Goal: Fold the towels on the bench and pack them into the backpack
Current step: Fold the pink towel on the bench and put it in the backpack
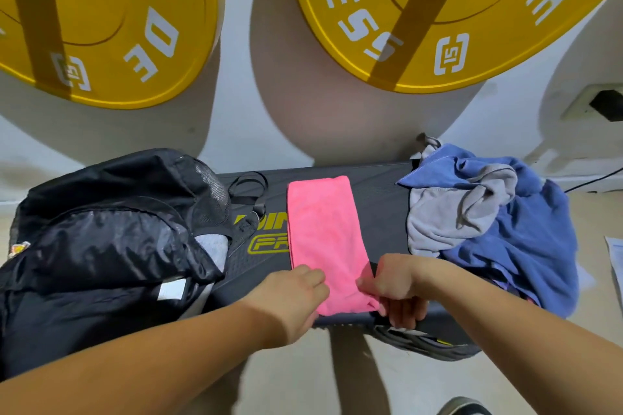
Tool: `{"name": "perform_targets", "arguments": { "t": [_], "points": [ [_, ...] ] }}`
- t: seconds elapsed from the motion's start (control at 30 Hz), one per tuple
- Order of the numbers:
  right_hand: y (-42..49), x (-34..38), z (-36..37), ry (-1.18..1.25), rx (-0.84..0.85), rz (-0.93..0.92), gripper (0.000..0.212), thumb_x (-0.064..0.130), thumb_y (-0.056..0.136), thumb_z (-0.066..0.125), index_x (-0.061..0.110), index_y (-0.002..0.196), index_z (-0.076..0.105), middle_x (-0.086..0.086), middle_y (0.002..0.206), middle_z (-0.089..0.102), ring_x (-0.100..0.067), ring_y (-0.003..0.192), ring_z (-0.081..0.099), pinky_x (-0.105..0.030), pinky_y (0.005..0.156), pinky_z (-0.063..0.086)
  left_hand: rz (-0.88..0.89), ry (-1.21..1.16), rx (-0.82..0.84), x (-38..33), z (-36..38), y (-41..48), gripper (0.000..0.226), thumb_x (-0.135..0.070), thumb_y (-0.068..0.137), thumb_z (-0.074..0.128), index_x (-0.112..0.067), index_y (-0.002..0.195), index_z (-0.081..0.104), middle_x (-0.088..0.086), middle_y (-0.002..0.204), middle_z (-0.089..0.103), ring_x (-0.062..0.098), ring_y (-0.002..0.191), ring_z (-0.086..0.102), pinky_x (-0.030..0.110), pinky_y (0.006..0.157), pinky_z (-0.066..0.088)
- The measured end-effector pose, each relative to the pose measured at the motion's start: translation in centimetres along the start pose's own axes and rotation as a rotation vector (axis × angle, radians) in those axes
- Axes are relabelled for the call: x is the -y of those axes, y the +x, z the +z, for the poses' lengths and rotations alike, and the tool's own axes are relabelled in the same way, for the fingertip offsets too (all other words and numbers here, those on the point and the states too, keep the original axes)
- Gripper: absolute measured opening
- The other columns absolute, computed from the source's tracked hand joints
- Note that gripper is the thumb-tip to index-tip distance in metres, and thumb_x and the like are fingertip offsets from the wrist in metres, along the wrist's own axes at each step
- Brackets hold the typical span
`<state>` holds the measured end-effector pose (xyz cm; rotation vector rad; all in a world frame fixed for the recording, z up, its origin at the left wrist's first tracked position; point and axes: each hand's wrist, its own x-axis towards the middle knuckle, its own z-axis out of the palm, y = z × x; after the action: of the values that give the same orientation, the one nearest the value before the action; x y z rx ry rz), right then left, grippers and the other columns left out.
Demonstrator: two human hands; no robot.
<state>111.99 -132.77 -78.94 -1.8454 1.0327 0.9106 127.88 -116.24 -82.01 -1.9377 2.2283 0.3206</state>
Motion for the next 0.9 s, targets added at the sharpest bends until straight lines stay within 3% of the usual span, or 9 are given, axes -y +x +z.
{"name": "perform_targets", "arguments": {
  "t": [0.07,0.17,0.27,0.33,0.4,0.5,0.63,0.77,0.9],
  "points": [
    [-0.3,-0.3,0.3,-0.137,-0.191,-0.052,0.047,0.037,0.090,0.043,0.011,0.055,0.061,-0.008,0.057,0.068,-0.027,0.050,0.064,-0.026,0.051,0.051,-0.015,-0.001,-0.046,-0.2,0.0,-0.3,0.019,-0.024,0.096,0.047,-0.015,0.110,0.056,0.007,0.118,0.055,0.031,0.109,0.054,0.047,0.079,0.054],
    [0.1,-0.3,0.7,-0.279,-0.529,-0.285,0.046,0.049,0.089,0.054,0.015,0.059,0.050,0.003,0.059,0.055,-0.020,0.060,0.054,-0.030,0.059,0.043,0.021,0.026,-0.196,0.5,-0.7,-1.0,0.008,-0.022,0.088,0.054,-0.017,0.093,0.058,0.004,0.096,0.059,0.029,0.088,0.059,0.043,0.065,0.055],
    [0.6,-0.2,1.8,-0.204,-0.448,-0.514,0.037,0.049,0.084,0.068,0.021,0.067,0.051,0.006,0.065,0.054,-0.008,0.060,0.050,-0.032,0.062,0.043,0.014,0.054,-0.224,1.0,-0.1,-1.6,0.008,-0.020,0.082,0.062,-0.021,0.087,0.056,0.001,0.089,0.058,0.026,0.081,0.059,0.038,0.060,0.053],
    [1.4,-0.8,2.9,-0.300,-0.416,-0.576,0.031,0.048,0.084,0.069,0.021,0.076,0.055,0.006,0.077,0.055,-0.014,0.071,0.054,-0.035,0.070,0.049,-0.017,0.061,-0.151,0.8,0.9,-2.1,0.010,-0.026,0.086,0.061,-0.021,0.093,0.056,0.002,0.095,0.059,0.027,0.087,0.060,0.040,0.062,0.054],
    [2.5,-1.8,3.7,-0.377,-0.477,-0.614,0.028,0.049,0.085,0.066,0.025,0.079,0.054,0.006,0.088,0.051,-0.019,0.083,0.055,-0.039,0.077,0.051,-0.028,0.108,-0.081,0.3,1.9,-2.3,0.024,-0.040,0.083,0.065,-0.020,0.095,0.056,0.003,0.097,0.060,0.027,0.088,0.061,0.040,0.062,0.055],
    [3.0,-2.4,4.2,-0.384,-0.539,-0.627,0.024,0.050,0.086,0.062,0.028,0.081,0.053,0.005,0.092,0.050,-0.021,0.089,0.056,-0.039,0.077,0.052,-0.019,0.221,-0.080,-0.2,2.5,-2.0,0.049,-0.048,0.061,0.082,-0.021,0.090,0.054,0.001,0.090,0.058,0.024,0.078,0.059,0.035,0.055,0.048],
    [2.6,-2.3,5.1,-0.626,-0.737,-0.753,0.038,0.064,0.080,0.057,0.028,0.095,0.060,0.006,0.098,0.054,-0.020,0.089,0.055,-0.036,0.070,0.051,0.038,0.205,-0.107,0.4,2.4,-2.0,0.046,-0.051,0.062,0.085,-0.023,0.087,0.058,-0.003,0.087,0.056,0.021,0.080,0.059,0.031,0.050,0.047],
    [3.0,-2.3,6.0,-0.807,-0.805,-0.800,0.066,0.069,0.063,0.072,0.024,0.110,0.063,0.004,0.101,0.060,-0.020,0.082,0.057,-0.035,0.064,0.052,0.013,0.061,-0.127,1.5,1.7,-2.4,0.014,-0.034,0.091,0.065,-0.022,0.089,0.058,-0.002,0.094,0.058,0.024,0.091,0.060,0.037,0.057,0.052],
    [2.7,-2.1,5.9,-0.751,-0.794,-0.768,0.057,0.052,0.068,0.079,0.020,0.111,0.061,0.002,0.099,0.062,-0.023,0.084,0.058,-0.037,0.067,0.052,-0.109,-0.132,-0.117,1.3,1.1,-2.6,0.015,-0.028,0.104,0.043,-0.016,0.106,0.050,0.005,0.110,0.055,0.027,0.103,0.053,0.050,0.079,0.052]
  ]
}}
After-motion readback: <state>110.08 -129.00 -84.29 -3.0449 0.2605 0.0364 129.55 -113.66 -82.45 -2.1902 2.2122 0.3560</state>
